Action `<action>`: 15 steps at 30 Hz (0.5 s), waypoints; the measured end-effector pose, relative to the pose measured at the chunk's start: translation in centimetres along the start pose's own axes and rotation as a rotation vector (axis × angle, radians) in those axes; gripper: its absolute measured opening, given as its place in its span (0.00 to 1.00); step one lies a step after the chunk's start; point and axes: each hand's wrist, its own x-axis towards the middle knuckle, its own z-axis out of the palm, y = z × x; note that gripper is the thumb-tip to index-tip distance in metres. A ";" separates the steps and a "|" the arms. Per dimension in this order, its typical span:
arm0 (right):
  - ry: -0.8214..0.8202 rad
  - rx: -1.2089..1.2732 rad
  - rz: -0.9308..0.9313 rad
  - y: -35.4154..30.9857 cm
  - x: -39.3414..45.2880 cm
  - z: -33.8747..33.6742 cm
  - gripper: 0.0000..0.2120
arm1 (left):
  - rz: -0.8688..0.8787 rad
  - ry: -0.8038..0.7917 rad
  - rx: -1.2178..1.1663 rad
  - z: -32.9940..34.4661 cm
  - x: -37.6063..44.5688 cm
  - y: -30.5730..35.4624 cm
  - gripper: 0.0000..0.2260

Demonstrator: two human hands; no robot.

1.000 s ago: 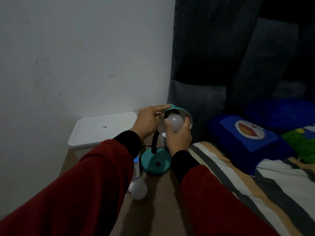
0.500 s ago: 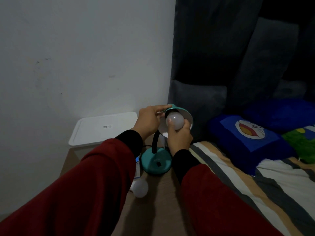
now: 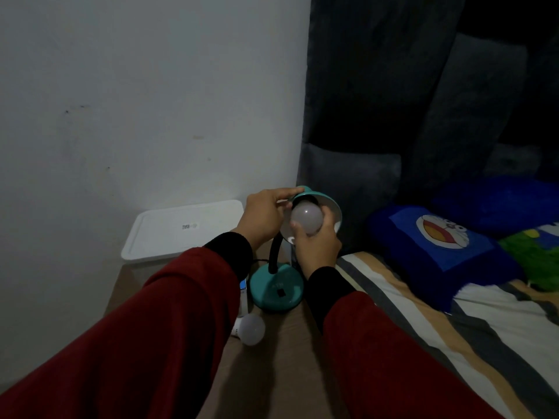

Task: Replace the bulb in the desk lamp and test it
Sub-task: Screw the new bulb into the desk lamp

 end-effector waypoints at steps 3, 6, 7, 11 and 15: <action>0.016 -0.001 0.018 -0.1 0.0 -0.1 0.33 | -0.003 0.002 0.001 0.0 0.1 -0.1 0.18; 0.017 -0.083 -0.087 -0.2 -0.2 0.0 0.34 | 0.003 -0.002 -0.002 0.2 0.2 -0.2 0.17; 0.020 -0.097 -0.106 -0.2 -0.3 0.0 0.31 | 0.004 -0.001 -0.002 0.2 0.3 -0.2 0.17; 0.035 -0.043 -0.041 -0.3 0.0 -0.1 0.28 | -0.005 0.006 -0.011 0.2 0.3 -0.3 0.17; -0.013 -0.135 -0.113 -0.1 -0.2 -0.3 0.33 | -0.001 0.001 -0.018 0.3 0.3 -0.3 0.17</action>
